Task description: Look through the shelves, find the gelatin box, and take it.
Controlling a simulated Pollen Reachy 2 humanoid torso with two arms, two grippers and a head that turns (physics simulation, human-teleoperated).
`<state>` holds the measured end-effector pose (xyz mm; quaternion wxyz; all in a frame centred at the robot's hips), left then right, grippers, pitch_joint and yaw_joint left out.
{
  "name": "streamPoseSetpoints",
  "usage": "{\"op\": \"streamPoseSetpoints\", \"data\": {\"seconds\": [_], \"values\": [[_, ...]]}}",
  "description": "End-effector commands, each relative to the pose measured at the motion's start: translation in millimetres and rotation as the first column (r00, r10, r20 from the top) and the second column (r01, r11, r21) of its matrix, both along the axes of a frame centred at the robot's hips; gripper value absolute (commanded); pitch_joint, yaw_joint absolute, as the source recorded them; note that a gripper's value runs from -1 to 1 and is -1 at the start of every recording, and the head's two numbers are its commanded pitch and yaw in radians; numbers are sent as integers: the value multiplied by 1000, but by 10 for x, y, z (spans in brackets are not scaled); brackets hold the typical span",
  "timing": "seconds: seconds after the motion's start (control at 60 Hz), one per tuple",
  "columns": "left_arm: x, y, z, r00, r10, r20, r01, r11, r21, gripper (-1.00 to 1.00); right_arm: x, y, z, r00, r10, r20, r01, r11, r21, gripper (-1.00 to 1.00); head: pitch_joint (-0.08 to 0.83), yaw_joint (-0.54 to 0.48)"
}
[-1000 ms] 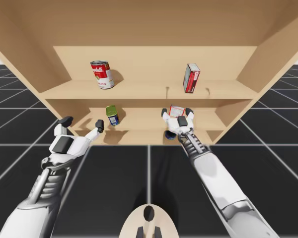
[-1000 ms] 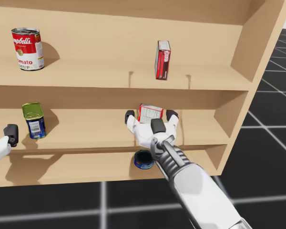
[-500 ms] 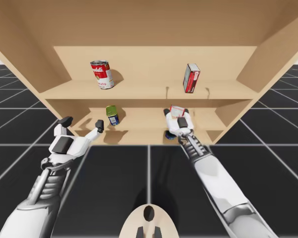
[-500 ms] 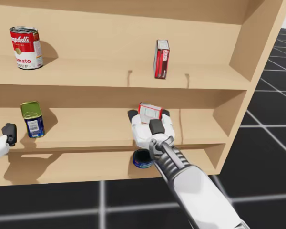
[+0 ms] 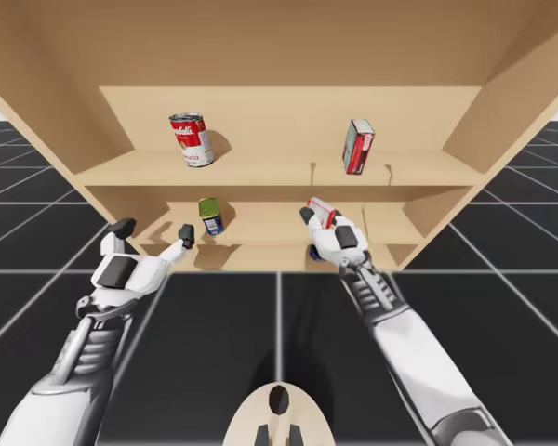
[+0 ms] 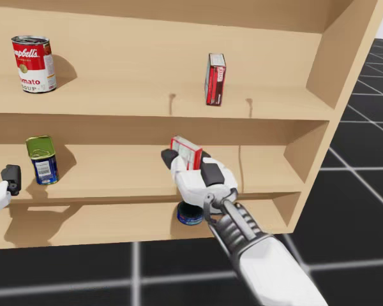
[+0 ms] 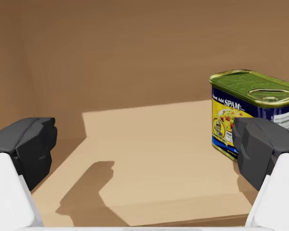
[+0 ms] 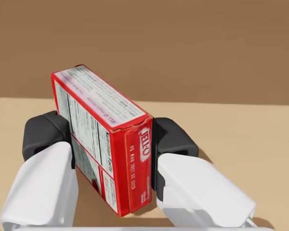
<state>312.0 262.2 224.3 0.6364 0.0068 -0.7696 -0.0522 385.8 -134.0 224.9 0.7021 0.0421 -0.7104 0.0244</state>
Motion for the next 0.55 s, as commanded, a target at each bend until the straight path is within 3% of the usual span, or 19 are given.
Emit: {"op": "streamPoseSetpoints", "data": {"seconds": [0.017,0.167,0.383,0.55], "values": [[-1,-4,1,1000,1,1,-1,1000,0,-1000,-201,279,166,999,32,44,-35,997,67,1000,406,-187],[-2,-3,2,1000,3,1,-3,1000,0,-1000,-345,255,346,994,33,103,-39,997,63,995,407,-189],[-3,-5,2,1000,3,0,-3,1000,1,-1000,-615,176,341,992,52,113,-58,997,53,998,409,-188],[-3,-5,2,1000,3,0,-3,1000,1,-1000,-1065,38,220,990,77,115,-81,996,30,1000,410,-185]]}}
